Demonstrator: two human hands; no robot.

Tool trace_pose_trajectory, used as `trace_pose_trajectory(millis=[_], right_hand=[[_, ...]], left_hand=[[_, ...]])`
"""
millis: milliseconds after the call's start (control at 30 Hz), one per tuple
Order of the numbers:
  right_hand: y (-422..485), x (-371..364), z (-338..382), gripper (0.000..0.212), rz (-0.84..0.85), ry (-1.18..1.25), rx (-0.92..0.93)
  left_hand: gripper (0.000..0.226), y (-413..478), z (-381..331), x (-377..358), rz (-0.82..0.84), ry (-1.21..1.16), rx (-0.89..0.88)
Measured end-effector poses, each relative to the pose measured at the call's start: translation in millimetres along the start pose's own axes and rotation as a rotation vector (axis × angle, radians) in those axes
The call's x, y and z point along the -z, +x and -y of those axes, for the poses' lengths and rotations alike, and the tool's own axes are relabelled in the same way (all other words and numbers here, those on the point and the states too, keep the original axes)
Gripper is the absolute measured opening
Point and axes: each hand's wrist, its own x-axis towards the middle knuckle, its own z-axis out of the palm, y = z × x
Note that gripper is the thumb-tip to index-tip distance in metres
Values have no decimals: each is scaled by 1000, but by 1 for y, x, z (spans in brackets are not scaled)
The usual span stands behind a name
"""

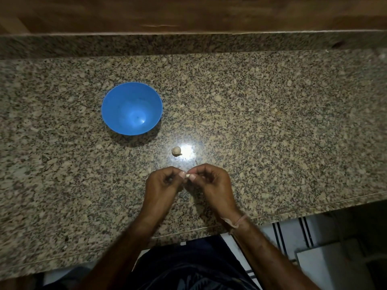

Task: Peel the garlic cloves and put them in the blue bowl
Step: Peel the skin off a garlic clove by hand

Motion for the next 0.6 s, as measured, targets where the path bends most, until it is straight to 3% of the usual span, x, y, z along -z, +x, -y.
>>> trace_pose_trajectory(millis=[200, 433, 600], right_hand=[[4, 3, -2, 11, 26, -77, 38], [2, 1, -1, 7, 66, 42, -82], [-4, -10, 3, 14, 31, 449, -399]], left_hand=[[17, -1, 4, 1, 42, -222, 185], [23, -5, 4, -7, 0, -194, 132], [22, -4, 5, -14, -119, 167, -43]])
